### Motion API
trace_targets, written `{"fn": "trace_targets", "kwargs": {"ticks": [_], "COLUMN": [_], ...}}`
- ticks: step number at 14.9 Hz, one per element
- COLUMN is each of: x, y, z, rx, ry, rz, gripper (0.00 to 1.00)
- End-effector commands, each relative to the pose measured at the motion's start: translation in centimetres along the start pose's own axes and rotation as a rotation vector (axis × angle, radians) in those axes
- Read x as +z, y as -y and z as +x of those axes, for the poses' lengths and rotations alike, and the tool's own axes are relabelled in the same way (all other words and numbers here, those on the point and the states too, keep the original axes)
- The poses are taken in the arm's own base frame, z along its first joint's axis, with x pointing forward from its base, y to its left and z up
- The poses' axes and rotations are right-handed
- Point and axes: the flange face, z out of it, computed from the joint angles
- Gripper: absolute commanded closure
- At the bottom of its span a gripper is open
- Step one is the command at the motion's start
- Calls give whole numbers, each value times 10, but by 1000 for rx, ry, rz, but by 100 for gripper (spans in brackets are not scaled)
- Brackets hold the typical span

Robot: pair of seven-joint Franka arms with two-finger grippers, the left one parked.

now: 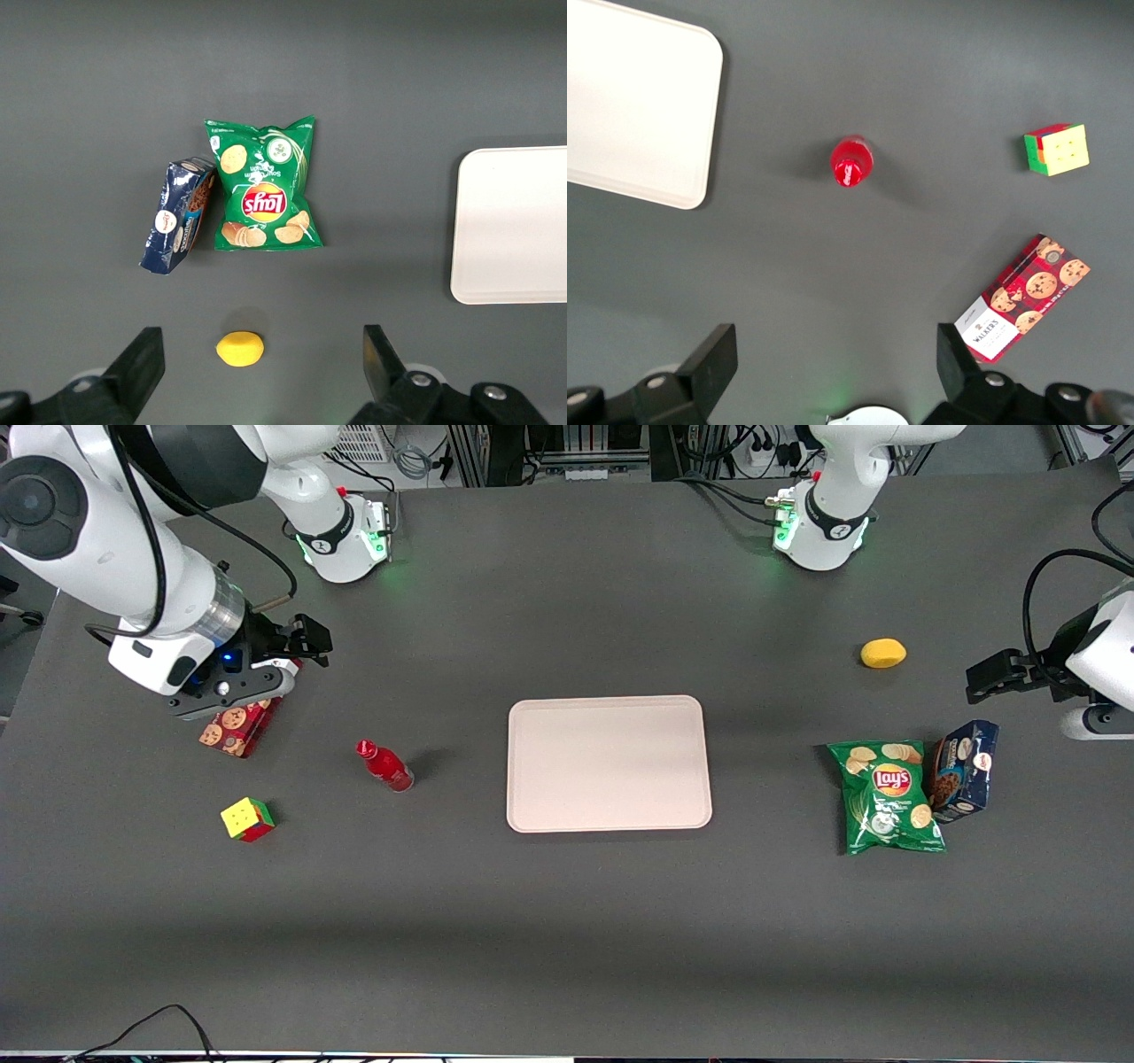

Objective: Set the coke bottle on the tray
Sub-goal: 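Move the open right gripper over the red Coca-Cola bottle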

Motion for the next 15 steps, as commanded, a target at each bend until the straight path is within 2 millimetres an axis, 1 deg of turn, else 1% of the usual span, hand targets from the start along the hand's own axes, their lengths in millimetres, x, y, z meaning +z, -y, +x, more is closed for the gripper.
{"fn": "trace_targets", "kwargs": {"ticks": [1,5,7,10,13,15], "x": [35,105,135,169,206,216], "y": [9,11,11,12,11,11], "z": [10,26,41,57,62,64], "rx": [-13,-16,-52,-62,-59,-61], "ry": [44,-28,-40,-73,-101,-98], "rz": [24,25,25,27,27,25], "gripper": [0,0,0,0,0,0]}}
